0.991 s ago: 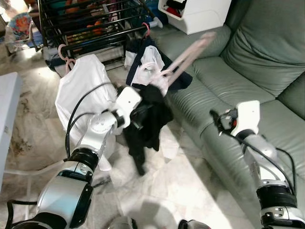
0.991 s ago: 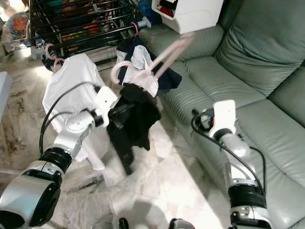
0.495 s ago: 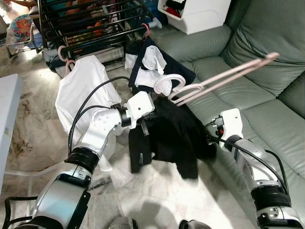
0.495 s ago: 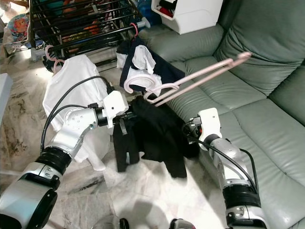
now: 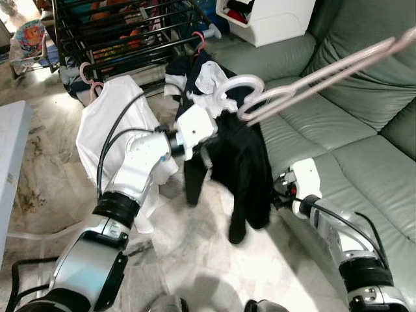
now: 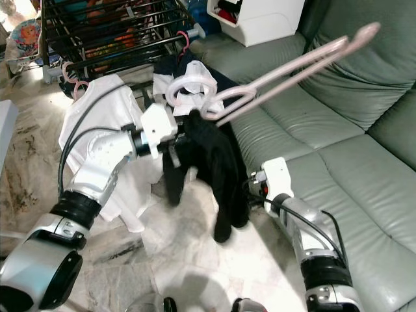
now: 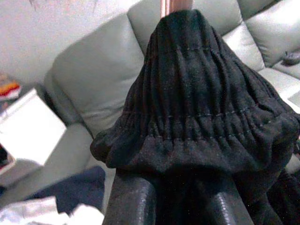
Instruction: Hang hanger
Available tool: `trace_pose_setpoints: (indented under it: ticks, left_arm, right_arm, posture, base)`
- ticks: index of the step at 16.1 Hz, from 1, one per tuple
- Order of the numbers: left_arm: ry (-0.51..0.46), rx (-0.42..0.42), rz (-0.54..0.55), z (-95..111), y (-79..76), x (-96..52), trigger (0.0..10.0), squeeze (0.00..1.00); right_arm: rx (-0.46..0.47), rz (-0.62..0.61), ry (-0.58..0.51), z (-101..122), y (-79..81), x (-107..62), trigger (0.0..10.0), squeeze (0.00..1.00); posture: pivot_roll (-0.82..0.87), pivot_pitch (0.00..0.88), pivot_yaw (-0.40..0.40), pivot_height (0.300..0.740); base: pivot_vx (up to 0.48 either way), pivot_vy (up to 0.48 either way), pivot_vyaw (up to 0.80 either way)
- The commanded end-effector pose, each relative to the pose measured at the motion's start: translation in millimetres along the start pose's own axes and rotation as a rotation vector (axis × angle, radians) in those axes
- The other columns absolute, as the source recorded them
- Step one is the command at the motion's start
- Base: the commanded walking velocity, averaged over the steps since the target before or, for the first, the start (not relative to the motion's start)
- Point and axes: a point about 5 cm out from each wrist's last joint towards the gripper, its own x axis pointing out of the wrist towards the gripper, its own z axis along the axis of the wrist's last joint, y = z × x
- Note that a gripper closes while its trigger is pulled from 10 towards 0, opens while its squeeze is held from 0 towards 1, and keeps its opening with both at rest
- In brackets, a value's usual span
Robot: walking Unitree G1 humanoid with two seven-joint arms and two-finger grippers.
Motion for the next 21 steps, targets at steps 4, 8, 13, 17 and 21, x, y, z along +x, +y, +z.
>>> trace_pose_setpoints:
  ticks: [4,8,13,17,21]
  left_arm:
    - [-0.145,0.042,0.030,43,17.7,11.7,0.0,0.00]
    - [-0.153,0.020,0.003,46,9.2,14.4,0.0,0.00]
    - [-0.249,-0.026,0.040,72,14.5,24.2,0.0,0.00]
    - [-0.307,-0.067,0.116,89,32.6,20.6,0.0,0.00]
    - [-0.264,-0.067,0.154,82,40.9,13.0,0.0,0.00]
  right_arm:
    - [0.013,0.004,0.021,-3,2.5,6.9,10.0,0.01]
    - [-0.008,-0.015,-0.287,50,1.0,7.3,10.0,0.00]
    - [0.022,-0.092,-0.018,4,-12.3,11.6,0.0,0.00]
    - [0.146,-0.250,0.033,-16,-36.7,0.3,0.0,0.00]
    - [0.133,-0.383,0.043,-20,-63.6,-17.0,0.0,0.00]
  posture:
    - [-0.06,0.028,0.091,0.740]
    - [-0.06,0.029,0.094,0.740]
    - [-0.06,0.025,0.086,0.740]
    - [-0.06,0.024,0.083,0.740]
    - [-0.06,0.023,0.081,0.740]
  base:
    - [0.000,0.000,0.00]
    - [0.000,0.000,0.00]
    - [0.000,0.000,0.00]
    - [0.000,0.000,0.00]
    - [0.000,0.000,0.00]
